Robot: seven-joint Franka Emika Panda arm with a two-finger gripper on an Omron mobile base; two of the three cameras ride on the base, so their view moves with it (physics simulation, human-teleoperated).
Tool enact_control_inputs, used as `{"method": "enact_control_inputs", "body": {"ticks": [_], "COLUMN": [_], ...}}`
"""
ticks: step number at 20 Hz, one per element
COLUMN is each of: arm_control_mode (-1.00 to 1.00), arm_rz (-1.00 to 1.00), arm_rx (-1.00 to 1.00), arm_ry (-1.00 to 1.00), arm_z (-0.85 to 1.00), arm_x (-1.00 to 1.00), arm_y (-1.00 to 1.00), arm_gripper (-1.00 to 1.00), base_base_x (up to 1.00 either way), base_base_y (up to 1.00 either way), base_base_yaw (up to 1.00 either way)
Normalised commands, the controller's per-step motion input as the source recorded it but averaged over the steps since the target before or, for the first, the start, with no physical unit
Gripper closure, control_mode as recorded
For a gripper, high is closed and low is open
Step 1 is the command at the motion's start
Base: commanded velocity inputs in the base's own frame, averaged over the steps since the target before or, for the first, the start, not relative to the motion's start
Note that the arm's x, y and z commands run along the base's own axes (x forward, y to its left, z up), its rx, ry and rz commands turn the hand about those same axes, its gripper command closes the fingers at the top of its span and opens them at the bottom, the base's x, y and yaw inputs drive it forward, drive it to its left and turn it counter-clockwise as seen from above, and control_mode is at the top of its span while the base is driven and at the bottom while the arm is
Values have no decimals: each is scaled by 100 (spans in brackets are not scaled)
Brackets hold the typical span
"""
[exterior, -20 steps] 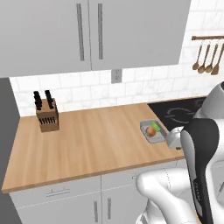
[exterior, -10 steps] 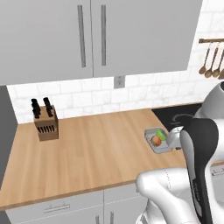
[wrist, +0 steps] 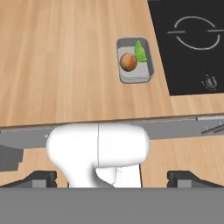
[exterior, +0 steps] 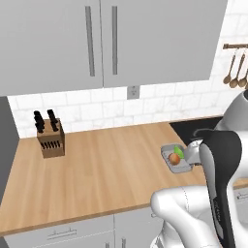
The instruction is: Take the meat container that has the fish and place it on the second highest rack of the freezer. Then take the vegetable container that has the onion and lemon wedge and place it on the highest rack of the freezer.
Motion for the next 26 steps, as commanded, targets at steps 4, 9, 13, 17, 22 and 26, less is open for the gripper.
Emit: {"method": "enact_control_inputs", "body": {"ticks": [4,9,13,17,22,26], "arm_control_mode": [-100,-100,-100,-100,-100,-100], "arm_rz": [0,0,-4,-13,-16,-19], "arm_rx": [7,14,16,12,10,3], "arm_ry": [0,0,0,0,4,5], "arm_z": [-17,-33,-36,-54,-60,-47], "arm_x": [31,49,51,41,47,51], "arm_y": [-34,-55,-46,-21,-28,-2], "arm_gripper": [-100,-100,-100,-100,-100,-100], "base_base_x": [0,0,0,0,0,0], "base_base_y": [0,0,0,0,0,0], "base_base_yaw": [0,0,0,0,0,0]}}
